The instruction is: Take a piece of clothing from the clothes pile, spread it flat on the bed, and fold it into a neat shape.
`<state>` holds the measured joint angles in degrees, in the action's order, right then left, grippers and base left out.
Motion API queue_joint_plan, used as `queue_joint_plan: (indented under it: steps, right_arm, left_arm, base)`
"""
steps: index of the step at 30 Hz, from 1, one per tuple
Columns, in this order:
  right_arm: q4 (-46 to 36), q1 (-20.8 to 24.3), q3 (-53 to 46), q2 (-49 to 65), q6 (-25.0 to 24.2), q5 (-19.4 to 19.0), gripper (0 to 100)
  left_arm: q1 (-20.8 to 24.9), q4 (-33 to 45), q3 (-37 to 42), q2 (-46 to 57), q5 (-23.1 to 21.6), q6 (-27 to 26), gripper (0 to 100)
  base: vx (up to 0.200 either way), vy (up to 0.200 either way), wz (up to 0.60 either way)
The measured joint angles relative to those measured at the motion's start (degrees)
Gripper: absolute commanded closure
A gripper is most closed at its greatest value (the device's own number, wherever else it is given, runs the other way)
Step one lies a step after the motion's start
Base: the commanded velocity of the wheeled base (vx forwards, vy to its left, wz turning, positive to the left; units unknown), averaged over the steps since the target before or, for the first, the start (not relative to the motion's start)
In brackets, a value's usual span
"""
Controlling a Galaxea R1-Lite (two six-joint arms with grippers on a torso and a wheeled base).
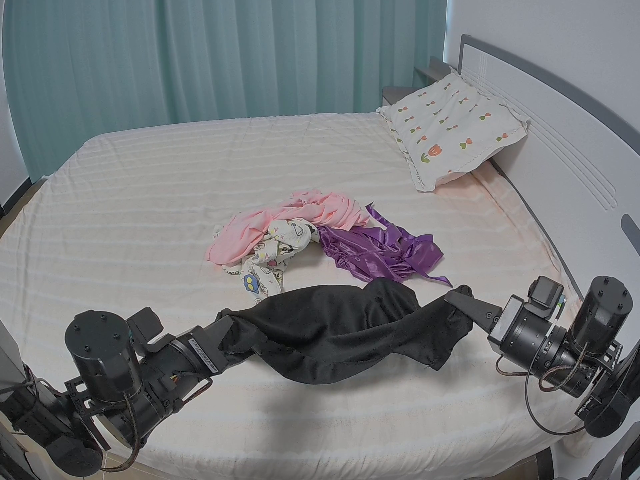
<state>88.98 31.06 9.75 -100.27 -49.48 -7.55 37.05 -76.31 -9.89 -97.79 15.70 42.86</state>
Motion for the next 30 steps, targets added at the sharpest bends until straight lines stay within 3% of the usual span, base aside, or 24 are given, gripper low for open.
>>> queue_joint_plan:
  steps: [30]
  right_arm:
    - [0.00,0.09,0.11,2.15,0.24,0.52,100]
  left_arm:
    - [-2.85,0.15,0.13,2.93,-1.50,0.35,100]
  base:
    - [0.000,0.200,0.00]
